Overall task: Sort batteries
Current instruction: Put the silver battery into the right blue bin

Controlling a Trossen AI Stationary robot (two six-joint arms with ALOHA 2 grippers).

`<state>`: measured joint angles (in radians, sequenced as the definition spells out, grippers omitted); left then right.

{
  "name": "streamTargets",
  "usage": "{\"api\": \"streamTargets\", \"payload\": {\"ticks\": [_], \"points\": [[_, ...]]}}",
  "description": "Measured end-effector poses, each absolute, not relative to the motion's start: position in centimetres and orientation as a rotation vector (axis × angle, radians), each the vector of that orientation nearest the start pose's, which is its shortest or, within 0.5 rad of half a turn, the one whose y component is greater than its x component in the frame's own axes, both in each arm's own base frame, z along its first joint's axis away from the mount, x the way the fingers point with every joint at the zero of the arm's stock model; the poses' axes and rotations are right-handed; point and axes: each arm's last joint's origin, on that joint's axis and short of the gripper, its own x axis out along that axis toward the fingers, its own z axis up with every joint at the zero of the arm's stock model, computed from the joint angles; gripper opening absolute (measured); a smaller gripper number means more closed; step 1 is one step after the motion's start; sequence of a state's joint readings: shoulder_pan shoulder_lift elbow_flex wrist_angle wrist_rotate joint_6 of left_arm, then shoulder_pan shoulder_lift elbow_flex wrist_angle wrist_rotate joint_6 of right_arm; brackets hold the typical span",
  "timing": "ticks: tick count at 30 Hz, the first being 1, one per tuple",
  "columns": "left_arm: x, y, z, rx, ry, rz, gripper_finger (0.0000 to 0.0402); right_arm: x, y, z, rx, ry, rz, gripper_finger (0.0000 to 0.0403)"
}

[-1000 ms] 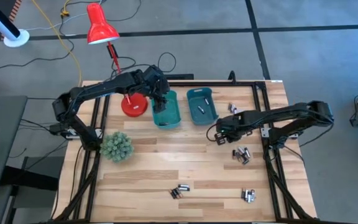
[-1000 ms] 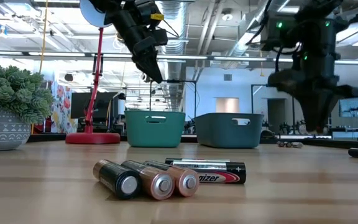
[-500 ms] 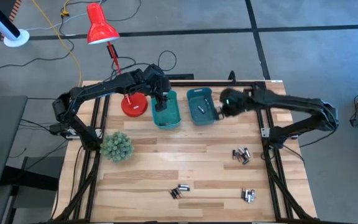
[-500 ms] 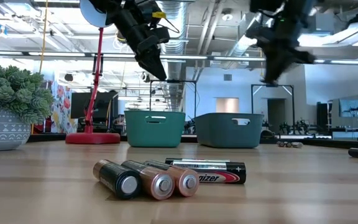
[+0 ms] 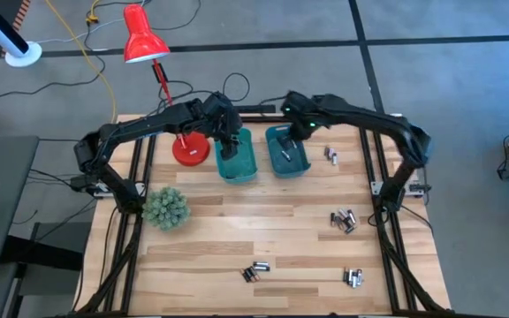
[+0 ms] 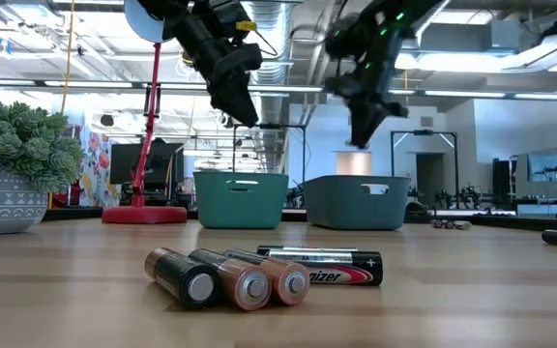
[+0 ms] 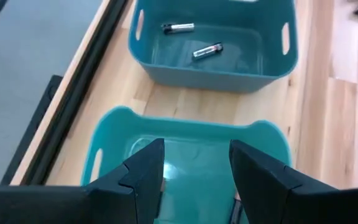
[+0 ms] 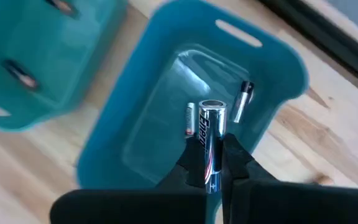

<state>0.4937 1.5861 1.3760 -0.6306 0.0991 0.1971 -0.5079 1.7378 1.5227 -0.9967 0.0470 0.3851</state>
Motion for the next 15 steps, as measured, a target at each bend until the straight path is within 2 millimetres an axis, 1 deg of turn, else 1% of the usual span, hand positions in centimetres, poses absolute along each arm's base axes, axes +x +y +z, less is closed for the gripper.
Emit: {"api": "streamTargets", "payload": {"ticks": [3, 8, 12, 15], "points": [[29.1, 15.3, 30.6, -0.066, 0.778, 0.308, 0.0178, 31.9, -17.9, 26.2, 0.579, 1.18, -0.687, 0.0008], [26.1, 13.8, 31.1, -0.071, 0.63, 0.354, 0.0178, 33.8, -19.0, 22.9, 0.605, 1.264, -0.608, 0.001], [24.1, 12.4, 31.0, -0.081, 0.522, 0.376, 0.0178, 34.3, -19.9, 20.5, 0.625, 1.318, -0.614, 0.0027], [23.2, 11.8, 30.3, -0.114, 0.499, 0.398, 0.0178, 34.4, -20.4, 19.2, 0.64, 1.351, -0.624, 0.004]]}}
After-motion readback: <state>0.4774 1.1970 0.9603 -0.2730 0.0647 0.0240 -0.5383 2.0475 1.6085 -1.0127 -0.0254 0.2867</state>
